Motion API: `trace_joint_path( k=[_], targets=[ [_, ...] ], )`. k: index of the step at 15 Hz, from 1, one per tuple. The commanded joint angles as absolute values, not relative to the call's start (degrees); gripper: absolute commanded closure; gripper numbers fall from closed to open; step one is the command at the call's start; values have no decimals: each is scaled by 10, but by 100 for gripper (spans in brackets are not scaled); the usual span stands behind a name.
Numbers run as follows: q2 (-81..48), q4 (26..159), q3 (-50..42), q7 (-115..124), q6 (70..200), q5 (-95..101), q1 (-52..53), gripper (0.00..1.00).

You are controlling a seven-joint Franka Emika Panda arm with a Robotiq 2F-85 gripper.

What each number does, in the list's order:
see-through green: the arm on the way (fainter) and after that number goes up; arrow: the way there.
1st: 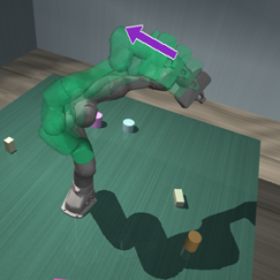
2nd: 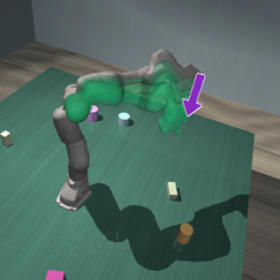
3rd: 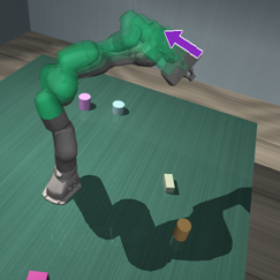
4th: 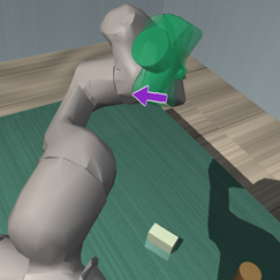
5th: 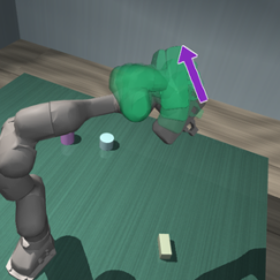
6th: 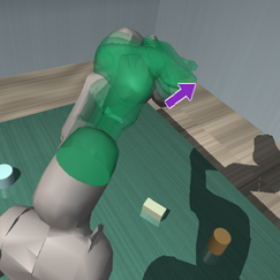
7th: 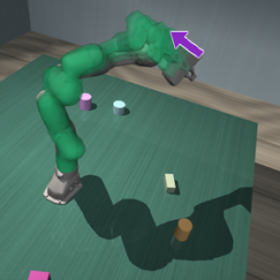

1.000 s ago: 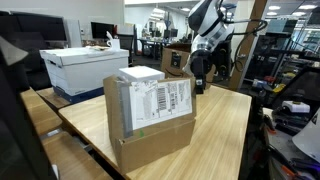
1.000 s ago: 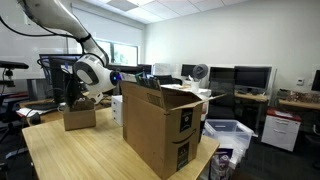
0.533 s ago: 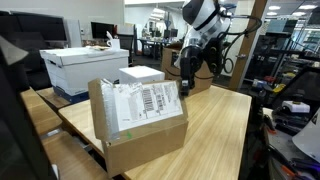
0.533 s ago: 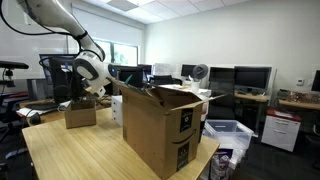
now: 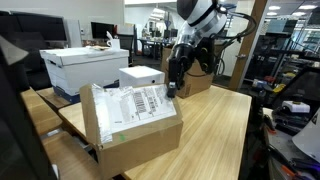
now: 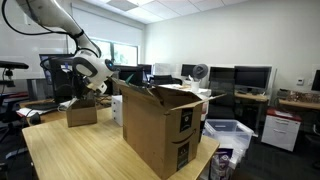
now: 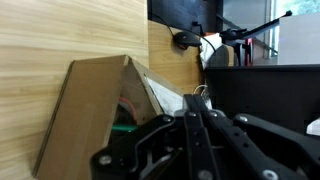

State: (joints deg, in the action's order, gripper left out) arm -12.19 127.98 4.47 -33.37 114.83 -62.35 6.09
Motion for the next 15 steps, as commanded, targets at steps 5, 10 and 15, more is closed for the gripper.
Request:
trace_joint_path(
  k=[5, 10, 15],
  targets=[
    [-156, 1250, 73, -284, 1303, -571, 99, 98],
    [-180, 1235, 88, -246, 1377, -528, 112, 98],
    [-203, 1223, 96, -212, 1416, -419, 129, 98]
  ],
)
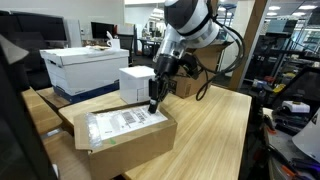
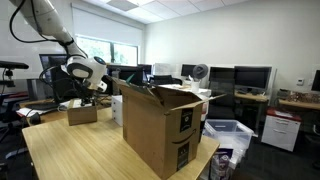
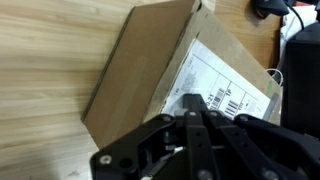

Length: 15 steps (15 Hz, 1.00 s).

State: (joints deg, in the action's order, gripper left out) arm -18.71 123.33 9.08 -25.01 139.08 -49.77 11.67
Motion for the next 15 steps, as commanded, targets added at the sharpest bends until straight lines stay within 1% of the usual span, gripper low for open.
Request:
trace_joint_path(
  k=[1, 5, 10, 15],
  targets=[
    [-207, 1221, 97, -197, 1415, -386, 132, 98],
    [-226, 1198, 93, -86, 1393, -175, 153, 97],
    [-235, 1180, 85, -22, 1366, -33, 168, 97],
    [-235, 1176, 78, -36, 1314, 70, 162, 97]
  ],
)
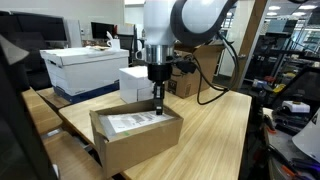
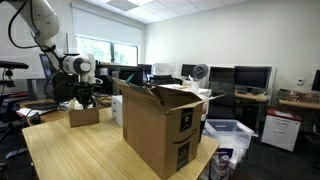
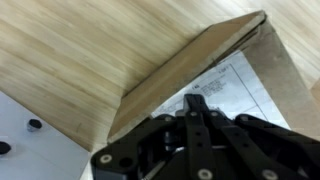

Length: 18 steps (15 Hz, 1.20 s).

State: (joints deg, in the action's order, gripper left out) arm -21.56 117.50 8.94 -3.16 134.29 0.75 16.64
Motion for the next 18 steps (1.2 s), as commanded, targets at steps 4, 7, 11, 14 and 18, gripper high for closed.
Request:
trace_joint_path(
  k=[4, 7, 11, 14, 18],
  targets=[
    [-238, 1184, 61, -32, 1295, 137, 156, 98],
    [-242, 1188, 43, -20, 1294, 177, 150, 97],
    [-241, 1191, 25, -8, 1293, 203, 142, 98],
    [-229, 1190, 31, -39, 1269, 185, 122, 97],
    [-219, 1174, 63, -56, 1210, 86, 96, 98]
  ],
)
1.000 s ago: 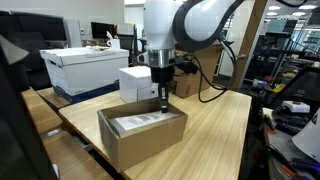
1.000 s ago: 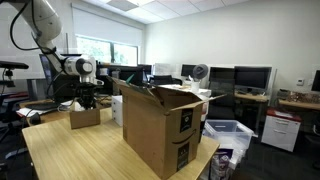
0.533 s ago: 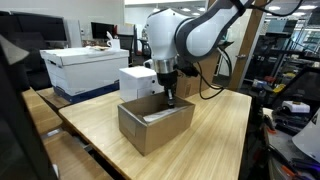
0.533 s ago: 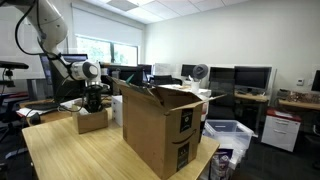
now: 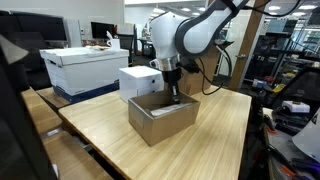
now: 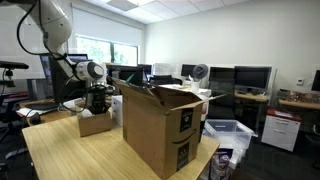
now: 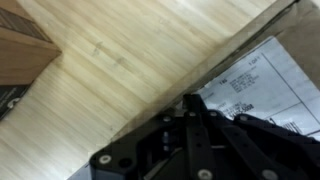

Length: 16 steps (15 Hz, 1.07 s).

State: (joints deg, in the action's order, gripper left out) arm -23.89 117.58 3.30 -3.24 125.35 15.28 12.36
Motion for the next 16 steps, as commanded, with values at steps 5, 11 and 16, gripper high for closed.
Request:
trace_joint_path(
  k=[5, 11, 16],
  targets=[
    [-196, 1158, 79, -51, 1174, -9, 78, 98],
    [-183, 1181, 69, -57, 1196, 21, 87, 98],
    [-187, 1207, 54, -39, 1241, 152, 103, 98]
  ],
)
